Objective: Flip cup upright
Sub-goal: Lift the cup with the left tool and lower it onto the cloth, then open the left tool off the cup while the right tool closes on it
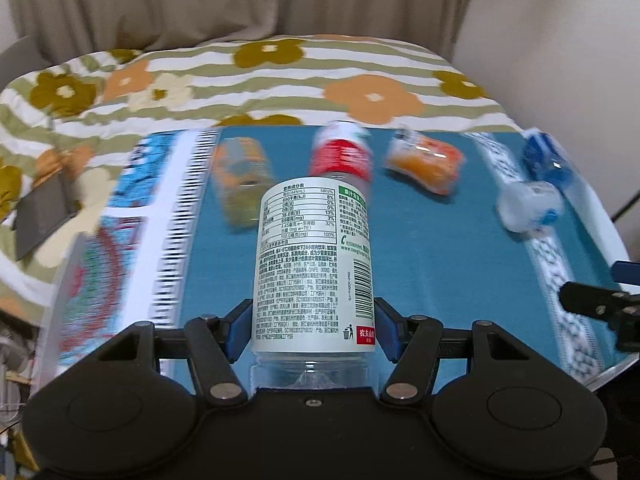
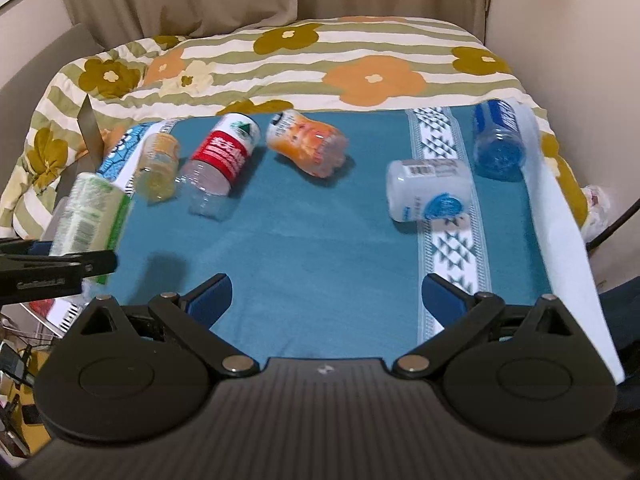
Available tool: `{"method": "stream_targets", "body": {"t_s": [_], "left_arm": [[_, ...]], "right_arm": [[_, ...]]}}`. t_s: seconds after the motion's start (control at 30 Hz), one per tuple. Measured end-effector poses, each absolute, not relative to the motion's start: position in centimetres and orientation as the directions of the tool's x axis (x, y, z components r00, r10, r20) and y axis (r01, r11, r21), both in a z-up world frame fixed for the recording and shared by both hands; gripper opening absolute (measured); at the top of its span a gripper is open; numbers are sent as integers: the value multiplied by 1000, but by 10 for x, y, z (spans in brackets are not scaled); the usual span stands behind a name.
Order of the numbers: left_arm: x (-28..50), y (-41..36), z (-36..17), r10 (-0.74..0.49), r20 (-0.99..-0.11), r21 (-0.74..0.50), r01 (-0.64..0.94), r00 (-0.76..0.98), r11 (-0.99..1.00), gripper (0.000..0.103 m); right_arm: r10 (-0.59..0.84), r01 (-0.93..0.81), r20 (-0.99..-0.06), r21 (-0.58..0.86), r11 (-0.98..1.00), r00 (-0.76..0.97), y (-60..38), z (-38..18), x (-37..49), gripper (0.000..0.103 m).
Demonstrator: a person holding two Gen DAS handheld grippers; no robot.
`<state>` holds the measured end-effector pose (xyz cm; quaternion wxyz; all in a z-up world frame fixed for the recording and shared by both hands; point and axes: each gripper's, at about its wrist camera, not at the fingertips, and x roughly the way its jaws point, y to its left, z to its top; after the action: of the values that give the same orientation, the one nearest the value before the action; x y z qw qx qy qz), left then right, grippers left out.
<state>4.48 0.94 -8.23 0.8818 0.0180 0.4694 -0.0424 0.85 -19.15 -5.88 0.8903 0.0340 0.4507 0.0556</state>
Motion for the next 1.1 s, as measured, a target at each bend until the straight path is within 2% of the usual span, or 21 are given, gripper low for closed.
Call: {"method": "stream_targets", "body": {"t_s": [0.37, 0.7, 0.77, 0.8, 0.83, 1.1], "left_arm": [[75, -60, -128, -112, -866, -38, 159, 487, 987, 66], [94, -70, -145, -115, -893, -65, 128, 434, 990, 67], [95, -71, -145, -114, -895, -64, 128, 431, 990, 75], [94, -70, -145, -112, -894, -62, 127, 434, 990, 83], [94, -71, -144, -110, -892, -61, 126, 439, 990, 86], [87, -73, -131, -103, -889, -52, 125, 447, 991, 90]], "right_arm": [[108, -32, -812, 110, 993, 574, -231, -80, 13, 103], [113, -21, -818, 122, 992, 563, -242, -87, 22, 103], [113, -21, -820, 123, 992, 562, -242, -87, 22, 103], [113, -21, -820, 122, 992, 561, -243, -87, 22, 103], [113, -21, -820, 123, 992, 561, -243, -87, 22, 103], [124, -28, -808, 133, 991, 575, -245, -77, 22, 103]]}}
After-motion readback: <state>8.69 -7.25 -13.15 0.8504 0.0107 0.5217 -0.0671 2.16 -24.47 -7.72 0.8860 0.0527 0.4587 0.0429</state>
